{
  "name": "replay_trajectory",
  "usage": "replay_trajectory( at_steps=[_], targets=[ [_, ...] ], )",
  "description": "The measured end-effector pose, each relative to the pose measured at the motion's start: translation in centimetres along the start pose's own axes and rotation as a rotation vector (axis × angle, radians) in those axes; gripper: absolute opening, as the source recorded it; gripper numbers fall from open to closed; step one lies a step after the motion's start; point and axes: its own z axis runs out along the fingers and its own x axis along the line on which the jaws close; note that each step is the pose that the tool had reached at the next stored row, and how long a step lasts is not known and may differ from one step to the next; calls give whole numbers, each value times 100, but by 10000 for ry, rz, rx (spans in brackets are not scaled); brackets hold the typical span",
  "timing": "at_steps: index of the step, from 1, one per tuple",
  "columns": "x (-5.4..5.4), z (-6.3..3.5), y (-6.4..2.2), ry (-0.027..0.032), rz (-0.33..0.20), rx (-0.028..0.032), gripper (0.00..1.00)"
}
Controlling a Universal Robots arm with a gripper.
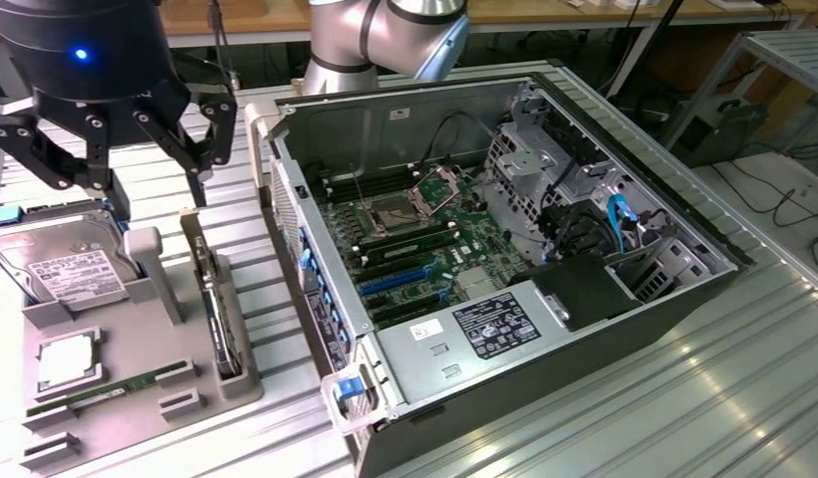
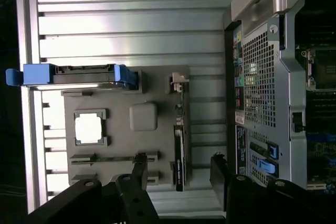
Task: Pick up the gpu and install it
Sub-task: 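Pick up the gpu and move the gpu toward the slot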
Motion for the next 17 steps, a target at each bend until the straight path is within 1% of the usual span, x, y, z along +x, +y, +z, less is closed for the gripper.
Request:
replay_trajectory(
  at_steps=[1, 5, 9, 11, 12, 17],
  targets=[
    [-1, 6, -16, 1, -35, 2, 60],
    [0, 42, -37, 10, -263, 4, 60],
    [1, 88, -43, 30, -714, -5, 60],
    [2, 129, -45, 30, -732, 0, 60],
    [3, 157, -47, 30, -715, 3, 60],
    [5, 251, -51, -1, 2, 20, 60]
  ],
)
